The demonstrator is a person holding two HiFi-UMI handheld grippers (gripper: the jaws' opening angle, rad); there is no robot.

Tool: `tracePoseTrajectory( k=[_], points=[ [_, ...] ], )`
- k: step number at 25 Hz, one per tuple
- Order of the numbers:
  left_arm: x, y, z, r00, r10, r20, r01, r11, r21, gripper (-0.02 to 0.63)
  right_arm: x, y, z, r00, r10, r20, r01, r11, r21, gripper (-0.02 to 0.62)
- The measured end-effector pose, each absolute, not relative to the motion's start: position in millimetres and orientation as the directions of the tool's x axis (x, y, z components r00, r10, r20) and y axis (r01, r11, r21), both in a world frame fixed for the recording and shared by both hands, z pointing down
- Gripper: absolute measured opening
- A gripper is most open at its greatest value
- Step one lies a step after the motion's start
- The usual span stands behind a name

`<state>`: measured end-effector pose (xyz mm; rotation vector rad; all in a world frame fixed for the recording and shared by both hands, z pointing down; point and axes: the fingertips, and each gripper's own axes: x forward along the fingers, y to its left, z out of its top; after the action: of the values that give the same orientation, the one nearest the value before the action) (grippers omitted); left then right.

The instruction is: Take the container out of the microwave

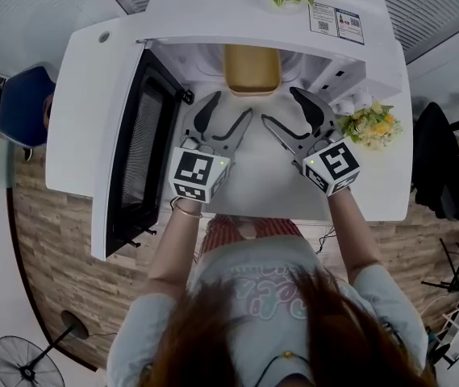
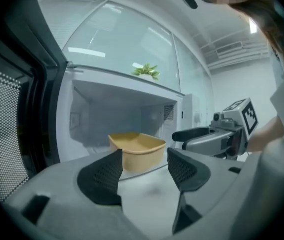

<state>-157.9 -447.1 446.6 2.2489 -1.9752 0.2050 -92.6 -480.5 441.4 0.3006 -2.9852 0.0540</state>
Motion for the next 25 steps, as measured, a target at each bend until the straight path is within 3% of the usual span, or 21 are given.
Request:
tracePoseTrajectory(
  k=[19, 25],
  points=[
    [-171.7, -478.2, 474.7, 0.128, -0.958, 0.258, -0.99, -0.139, -0.025, 0.255, -127.2, -513.5, 478.3, -0.955, -0.203, 0.216, -0.219, 0.974, -0.054, 0.318],
    [-172.6, -481.5, 483.1, 0.11, -0.952, 0.287, -0.991, -0.128, -0.046, 0.252, -131.7, -512.1, 478.9, -0.955, -0.203, 0.216, -0.216, 0.976, -0.036, 0.256]
  ],
)
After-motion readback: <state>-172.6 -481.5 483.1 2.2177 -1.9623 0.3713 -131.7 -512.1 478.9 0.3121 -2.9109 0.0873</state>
